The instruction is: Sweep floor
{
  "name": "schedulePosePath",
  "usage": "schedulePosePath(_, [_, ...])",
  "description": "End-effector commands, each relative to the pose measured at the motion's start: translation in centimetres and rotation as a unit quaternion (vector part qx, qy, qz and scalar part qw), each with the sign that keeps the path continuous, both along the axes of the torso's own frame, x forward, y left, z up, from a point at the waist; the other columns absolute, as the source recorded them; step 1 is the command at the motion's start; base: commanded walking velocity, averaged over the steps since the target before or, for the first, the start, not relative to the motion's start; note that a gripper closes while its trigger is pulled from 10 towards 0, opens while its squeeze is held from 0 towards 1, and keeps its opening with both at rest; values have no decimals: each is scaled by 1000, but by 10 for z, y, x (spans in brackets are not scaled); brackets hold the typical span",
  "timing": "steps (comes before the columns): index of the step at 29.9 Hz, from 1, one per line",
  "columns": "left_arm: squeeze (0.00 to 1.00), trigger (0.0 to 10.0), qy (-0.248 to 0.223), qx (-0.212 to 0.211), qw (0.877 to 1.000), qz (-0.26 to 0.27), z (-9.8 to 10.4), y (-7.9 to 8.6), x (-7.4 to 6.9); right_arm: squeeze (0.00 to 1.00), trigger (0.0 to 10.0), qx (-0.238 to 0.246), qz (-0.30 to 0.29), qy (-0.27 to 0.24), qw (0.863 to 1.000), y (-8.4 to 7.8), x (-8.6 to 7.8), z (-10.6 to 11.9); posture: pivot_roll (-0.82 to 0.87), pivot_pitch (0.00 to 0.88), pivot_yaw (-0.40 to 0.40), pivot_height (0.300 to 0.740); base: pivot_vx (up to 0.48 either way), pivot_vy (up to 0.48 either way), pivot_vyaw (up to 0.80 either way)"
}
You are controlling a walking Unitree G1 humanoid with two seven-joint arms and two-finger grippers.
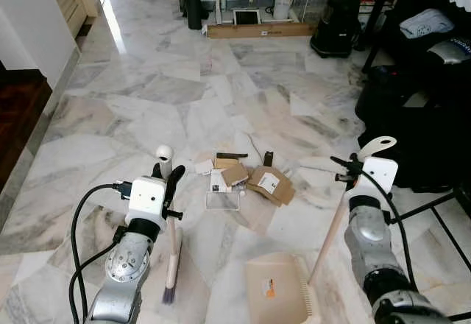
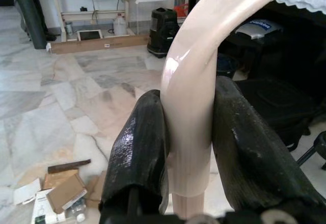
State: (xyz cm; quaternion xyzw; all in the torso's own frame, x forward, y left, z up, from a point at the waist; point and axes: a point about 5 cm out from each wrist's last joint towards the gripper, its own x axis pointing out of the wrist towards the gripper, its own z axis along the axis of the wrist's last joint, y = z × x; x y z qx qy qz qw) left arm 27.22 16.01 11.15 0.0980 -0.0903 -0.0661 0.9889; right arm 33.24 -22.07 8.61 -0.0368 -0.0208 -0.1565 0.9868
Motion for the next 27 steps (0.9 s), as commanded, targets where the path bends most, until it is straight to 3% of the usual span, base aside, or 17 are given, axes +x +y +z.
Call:
schedulePosePath(1, [0, 10000, -16, -2, 1000, -1, 5, 0, -1, 0, 10000, -14, -6, -13, 1000, -6, 2, 5, 18, 120, -40, 740, 0, 0, 0])
schedulePosePath(9, [0, 10000, -18, -1, 1000, 1, 6, 2, -1, 0, 10000, -7, -5, -9, 1000, -8, -2, -1, 29, 122, -39, 740, 0, 0, 0])
schedulePosePath(26, [0, 10000, -19, 0, 1000, -3, 6, 1, -1, 0, 10000, 16, 30, -9, 999, 7, -3, -8, 38, 113, -38, 740, 0, 0, 0])
schedulePosePath(27, [0, 10000, -19, 0, 1000, -4, 6, 1, -1, 212, 10000, 16, 30, -9, 999, 8, -3, -8, 38, 113, -38, 740, 0, 0, 0])
